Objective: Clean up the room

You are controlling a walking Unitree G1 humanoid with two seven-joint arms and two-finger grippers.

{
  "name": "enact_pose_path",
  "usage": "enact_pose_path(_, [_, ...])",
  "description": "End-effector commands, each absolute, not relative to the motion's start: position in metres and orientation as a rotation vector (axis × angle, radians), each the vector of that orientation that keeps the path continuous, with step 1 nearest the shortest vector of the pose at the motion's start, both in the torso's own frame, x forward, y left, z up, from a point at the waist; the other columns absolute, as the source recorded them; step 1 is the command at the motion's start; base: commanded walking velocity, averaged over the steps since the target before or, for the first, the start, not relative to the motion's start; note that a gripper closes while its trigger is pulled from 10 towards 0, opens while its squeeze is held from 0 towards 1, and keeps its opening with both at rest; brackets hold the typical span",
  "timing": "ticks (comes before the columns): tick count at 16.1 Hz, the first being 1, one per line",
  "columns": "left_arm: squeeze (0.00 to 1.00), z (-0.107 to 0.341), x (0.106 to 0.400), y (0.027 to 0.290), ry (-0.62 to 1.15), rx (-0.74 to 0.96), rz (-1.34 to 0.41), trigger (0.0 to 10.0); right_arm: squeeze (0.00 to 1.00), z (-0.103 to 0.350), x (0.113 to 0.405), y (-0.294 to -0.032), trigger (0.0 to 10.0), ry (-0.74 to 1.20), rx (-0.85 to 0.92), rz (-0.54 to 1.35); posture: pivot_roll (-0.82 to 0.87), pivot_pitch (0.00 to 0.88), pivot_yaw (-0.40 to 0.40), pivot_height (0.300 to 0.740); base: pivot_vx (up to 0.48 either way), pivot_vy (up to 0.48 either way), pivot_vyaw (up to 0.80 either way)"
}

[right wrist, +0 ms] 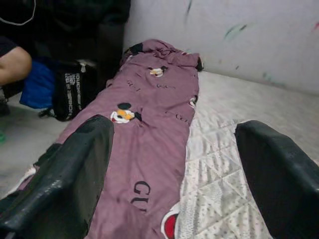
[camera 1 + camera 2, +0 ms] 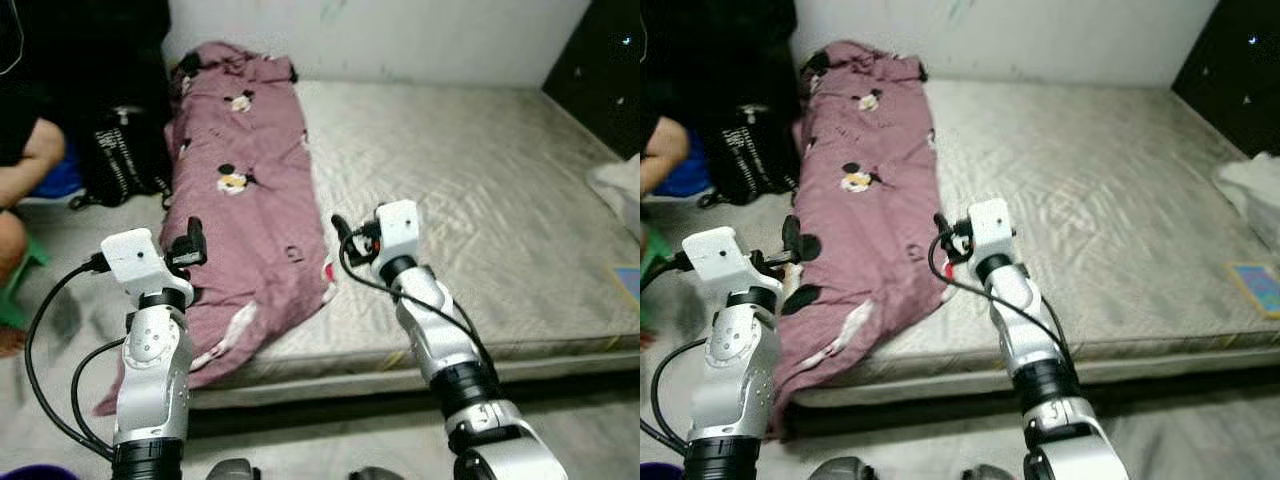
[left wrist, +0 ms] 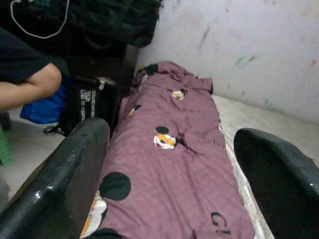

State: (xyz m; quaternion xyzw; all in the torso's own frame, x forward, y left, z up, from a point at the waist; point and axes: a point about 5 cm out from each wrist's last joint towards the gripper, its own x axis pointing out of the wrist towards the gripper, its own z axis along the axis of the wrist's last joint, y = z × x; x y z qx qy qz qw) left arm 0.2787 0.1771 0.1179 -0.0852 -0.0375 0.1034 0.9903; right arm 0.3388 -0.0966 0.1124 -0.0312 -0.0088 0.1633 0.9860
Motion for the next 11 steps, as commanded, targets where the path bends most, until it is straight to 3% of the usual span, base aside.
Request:
enact_pose_path(1, [0.0,0.1169,0.2797,0.1686,-0.064,-0.172,0.186,10.0,0.0,0.1088,0.3389,-0.1092,10.0,-0.001,-0.064,0.296,0.09,0.0,-0.057,0.74,0.0,0.48,0.0])
enact_pose_path(3, [0.0,0.1175,0.2799,0.1683,-0.07,-0.17,0.182,10.0,0.0,0.1083,0.339,-0.1089,10.0,0.002,-0.063,0.298,0.09,0.0,-0.057,0.74,0.0,0.427,0.0])
enact_pose_path(11, [0.0,0.1205,0.2797,0.1653,-0.092,-0.171,0.141,10.0,0.0,0.1061,0.3398,-0.1077,10.0,0.017,-0.063,0.301,0.1,0.0,-0.054,0.74,0.0,0.0,-0.06])
